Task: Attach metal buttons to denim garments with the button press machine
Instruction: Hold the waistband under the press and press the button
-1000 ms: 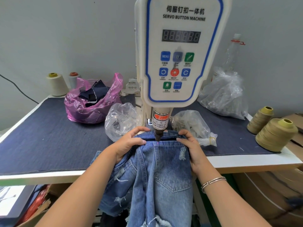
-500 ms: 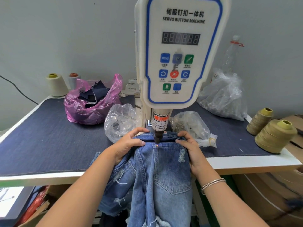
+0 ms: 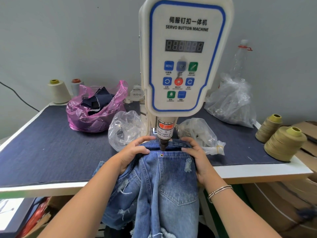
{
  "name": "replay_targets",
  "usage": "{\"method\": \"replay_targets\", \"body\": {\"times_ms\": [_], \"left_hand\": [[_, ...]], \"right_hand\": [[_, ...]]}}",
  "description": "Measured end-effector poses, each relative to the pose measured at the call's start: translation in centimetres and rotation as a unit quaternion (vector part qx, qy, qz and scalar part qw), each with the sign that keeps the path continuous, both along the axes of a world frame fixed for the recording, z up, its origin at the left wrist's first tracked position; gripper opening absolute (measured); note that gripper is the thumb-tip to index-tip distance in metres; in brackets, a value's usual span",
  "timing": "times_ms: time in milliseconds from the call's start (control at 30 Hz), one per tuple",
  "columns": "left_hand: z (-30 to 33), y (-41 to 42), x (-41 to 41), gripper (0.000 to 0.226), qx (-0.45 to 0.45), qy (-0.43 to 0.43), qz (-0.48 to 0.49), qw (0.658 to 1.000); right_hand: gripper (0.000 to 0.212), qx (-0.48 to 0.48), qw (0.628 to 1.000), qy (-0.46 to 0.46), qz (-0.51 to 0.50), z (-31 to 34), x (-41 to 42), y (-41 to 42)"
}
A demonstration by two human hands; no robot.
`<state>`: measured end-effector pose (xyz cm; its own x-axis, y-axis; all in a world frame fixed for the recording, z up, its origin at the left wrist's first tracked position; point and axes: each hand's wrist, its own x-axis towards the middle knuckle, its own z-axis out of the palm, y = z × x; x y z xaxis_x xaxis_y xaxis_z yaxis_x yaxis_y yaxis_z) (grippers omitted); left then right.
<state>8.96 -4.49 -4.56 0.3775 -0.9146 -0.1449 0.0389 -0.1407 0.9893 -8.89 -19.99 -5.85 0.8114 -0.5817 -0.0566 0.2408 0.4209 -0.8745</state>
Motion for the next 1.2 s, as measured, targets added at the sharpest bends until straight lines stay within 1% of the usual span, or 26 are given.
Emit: {"method": "replay_targets", "body": {"times_ms": [67, 100, 167, 300, 367, 433, 500, 567, 600, 667, 700, 733, 767, 800, 867, 900, 933, 967, 1000, 1100, 1200], "left_hand": [[0.2, 0.0, -0.1, 0.051, 0.005, 0.011, 0.006, 1.0], [0.3, 0.0, -0.2, 0.051, 0.008, 0.011, 0.01, 1.0], [0.3, 0.1, -0.3, 0.055, 0.007, 0.018, 0.018, 1.0], [0.2, 0.2, -0.4, 0.056, -0.005, 0.055, 0.024, 0.998], [0.1, 0.2, -0.4, 0.057, -0.008, 0.082, 0.025, 0.996], [0.1, 0.3, -0.5, 0.056, -0.009, 0.102, 0.026, 0.994], [0.3, 0.4, -0.6, 0.049, -0.012, 0.114, 0.015, 0.993], [0.5, 0.5, -0.8, 0.046, -0.016, 0.12, 0.007, 0.993], [0.6, 0.5, -0.8, 0.046, -0.019, 0.121, 0.004, 0.992], [0.7, 0.9, -0.9, 0.045, -0.023, 0.125, -0.006, 0.992], [0.8, 1.1, -0.8, 0.046, -0.024, 0.131, -0.013, 0.991], [0.8, 1.4, -0.8, 0.046, -0.025, 0.139, -0.02, 0.99], [0.8, 1.7, -0.6, 0.048, -0.023, 0.147, -0.024, 0.989], [0.7, 2.0, -0.4, 0.048, -0.02, 0.152, -0.026, 0.988], [0.6, 2.5, -0.1, 0.041, -0.014, 0.163, -0.032, 0.986], [0.6, 2.7, 0.0, 0.037, -0.014, 0.171, -0.032, 0.985], [0.5, 2.9, 0.1, 0.034, -0.018, 0.177, -0.025, 0.984], [0.5, 3.1, 0.2, 0.032, -0.023, 0.181, -0.015, 0.983], [0.5, 3.2, 0.3, 0.03, -0.028, 0.184, -0.003, 0.982], [0.7, 3.4, 0.4, 0.023, -0.045, 0.2, 0.025, 0.979], [1.3, 3.4, 0.9, 0.024, -0.065, 0.173, 0.061, 0.981]], "right_hand": [[0.045, 0.004, 1.0, -0.009, 0.015, 0.2, -0.1, -0.1], [0.046, 0.016, 1.0, -0.012, 0.022, 0.3, -0.1, 0.0], [0.04, 0.034, 0.999, -0.009, 0.031, 0.5, -0.3, 0.2], [0.021, 0.02, 0.999, 0.022, 0.044, 0.7, -0.7, 0.7], [0.02, 0.013, 0.997, 0.03, 0.075, 0.8, -1.0, 1.0], [0.026, -0.01, 0.993, 0.043, 0.11, 1.1, -1.3, 1.3], [0.028, -0.081, 0.984, 0.088, 0.13, 1.7, -1.9, 1.4], [0.02, -0.205, 0.962, 0.151, 0.097, 2.4, -2.7, 1.1], [0.017, -0.257, 0.95, 0.17, 0.049, 2.9, -3.1, 0.7], [0.013, -0.321, 0.927, 0.171, -0.089, 4.2, -4.1, -0.3], [0.014, -0.359, 0.903, 0.17, -0.161, 4.8, -4.5, -1.0], [0.016, -0.408, 0.867, 0.189, -0.217, 5.2, -4.7, -1.9], [0.016, -0.461, 0.819, 0.235, -0.249, 5.5, -4.6, -2.9], [0.016, -0.516, 0.757, 0.307, -0.256, 5.7, -4.4, -3.9], [0.02, -0.614, 0.612, 0.453, -0.207, 5.6, -3.5, -5.2], [0.021, -0.647, 0.556, 0.493, -0.172, 5.5, -3.0, -5.6], [0.023, -0.671, 0.516, 0.513, -0.142, 5.4, -2.5, -5.8], [0.024, -0.692, 0.487, 0.519, -0.121, 5.2, -1.9, -5.8], [0.024, -0.706, 0.468, 0.52, -0.108, 5.0, -1.2, -6.0], [0.027, -0.728, 0.422, 0.534, -0.084, 4.7, 0.6, -6.1], [0.028, -0.74, 0.377, 0.553, -0.07, 4.5, 1.7, -6.3]]}}
